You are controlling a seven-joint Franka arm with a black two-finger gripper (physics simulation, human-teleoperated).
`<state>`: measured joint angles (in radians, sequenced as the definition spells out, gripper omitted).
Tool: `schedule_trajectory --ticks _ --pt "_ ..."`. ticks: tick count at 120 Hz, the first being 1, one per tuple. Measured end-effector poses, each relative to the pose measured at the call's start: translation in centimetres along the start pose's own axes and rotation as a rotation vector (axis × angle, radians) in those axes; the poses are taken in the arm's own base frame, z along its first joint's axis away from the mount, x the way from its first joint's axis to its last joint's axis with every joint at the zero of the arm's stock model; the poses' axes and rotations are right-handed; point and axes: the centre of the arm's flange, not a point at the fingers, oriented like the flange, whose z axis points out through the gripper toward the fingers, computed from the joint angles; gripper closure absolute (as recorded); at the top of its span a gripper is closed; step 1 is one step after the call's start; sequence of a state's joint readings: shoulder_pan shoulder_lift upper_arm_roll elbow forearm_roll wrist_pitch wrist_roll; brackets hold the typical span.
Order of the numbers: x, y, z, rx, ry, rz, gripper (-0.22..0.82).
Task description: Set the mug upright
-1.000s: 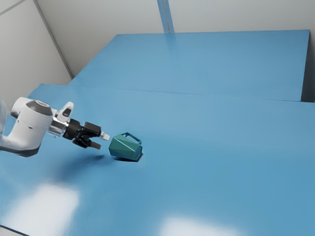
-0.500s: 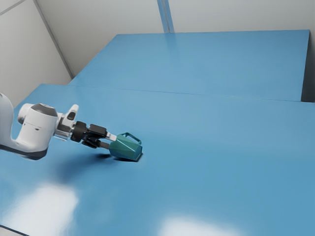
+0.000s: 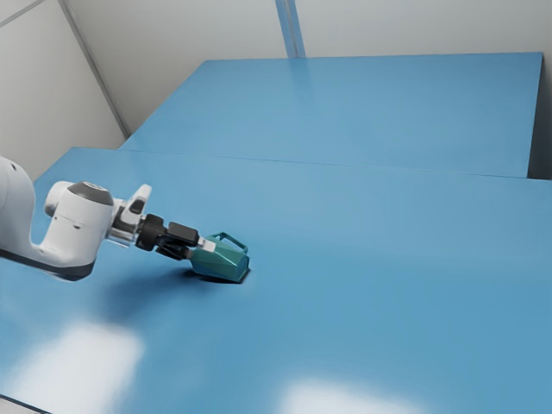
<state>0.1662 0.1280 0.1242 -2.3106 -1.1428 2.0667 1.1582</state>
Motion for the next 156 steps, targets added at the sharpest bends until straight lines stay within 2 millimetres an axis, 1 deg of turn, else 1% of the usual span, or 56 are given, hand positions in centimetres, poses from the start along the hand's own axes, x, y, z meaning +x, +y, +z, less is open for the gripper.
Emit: schedule_trajectory --ticks 32,40,77,105,126,151,156 --pt "0.0 0.1 0.8 0.005 -0.009 0.021 0.02" --pt "0.0 0.0 1.0 0.005 -0.007 0.021 0.04" --pt "0.1 0.2 1.2 0.009 -0.001 0.035 0.37" --pt "0.5 0.4 1.0 0.012 0.004 0.047 0.55" --pt "0.7 0.8 1.0 0.014 0.003 0.057 0.66" --pt "1.4 2.6 0.8 0.012 0.008 0.099 0.75" --pt "1.6 3.0 0.7 0.017 0.012 0.11 0.76"
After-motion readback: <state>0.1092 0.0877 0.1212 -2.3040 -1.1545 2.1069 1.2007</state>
